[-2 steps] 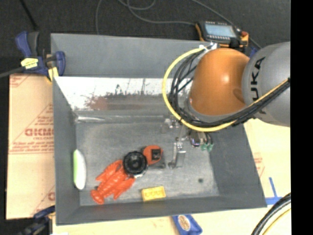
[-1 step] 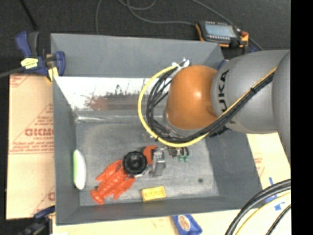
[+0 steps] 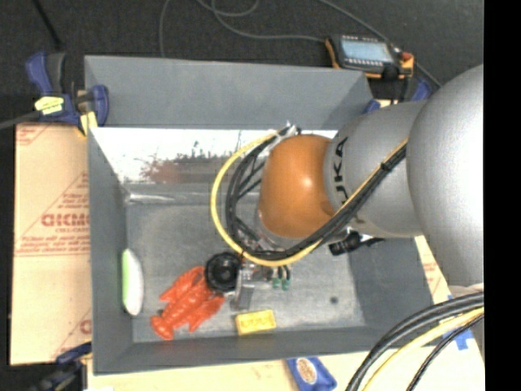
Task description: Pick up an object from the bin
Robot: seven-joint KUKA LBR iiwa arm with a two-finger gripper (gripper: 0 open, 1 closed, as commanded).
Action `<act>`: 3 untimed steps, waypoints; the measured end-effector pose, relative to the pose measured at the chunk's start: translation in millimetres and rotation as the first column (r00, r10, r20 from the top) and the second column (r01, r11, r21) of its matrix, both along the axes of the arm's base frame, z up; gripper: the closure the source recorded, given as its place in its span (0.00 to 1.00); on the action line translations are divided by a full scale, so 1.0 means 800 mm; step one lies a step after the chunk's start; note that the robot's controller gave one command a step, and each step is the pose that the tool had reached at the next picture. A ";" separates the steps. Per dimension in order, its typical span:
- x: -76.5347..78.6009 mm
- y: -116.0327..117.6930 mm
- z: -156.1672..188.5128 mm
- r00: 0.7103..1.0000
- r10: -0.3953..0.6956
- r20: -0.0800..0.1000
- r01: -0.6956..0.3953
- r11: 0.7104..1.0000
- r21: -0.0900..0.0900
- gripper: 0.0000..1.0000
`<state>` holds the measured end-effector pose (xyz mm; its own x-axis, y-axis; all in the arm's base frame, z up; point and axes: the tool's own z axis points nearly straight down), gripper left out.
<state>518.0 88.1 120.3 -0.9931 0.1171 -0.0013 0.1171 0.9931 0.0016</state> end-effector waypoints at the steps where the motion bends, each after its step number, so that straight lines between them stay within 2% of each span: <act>1: 0.032 -0.015 -0.050 0.989 0.150 0.001 -0.150 0.989 -0.002 1.00; 2: 0.032 -0.015 -0.050 0.989 0.149 0.001 -0.149 0.989 -0.002 1.00; 3: 0.027 -0.015 0.009 0.991 0.137 -0.007 -0.137 0.991 -0.001 1.00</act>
Offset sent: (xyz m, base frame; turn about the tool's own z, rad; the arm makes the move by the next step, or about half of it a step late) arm 0.0000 0.0000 0.0000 0.0000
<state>539.8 75.8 127.1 -0.9998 -0.0200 0.0055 -0.0200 0.9998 0.0003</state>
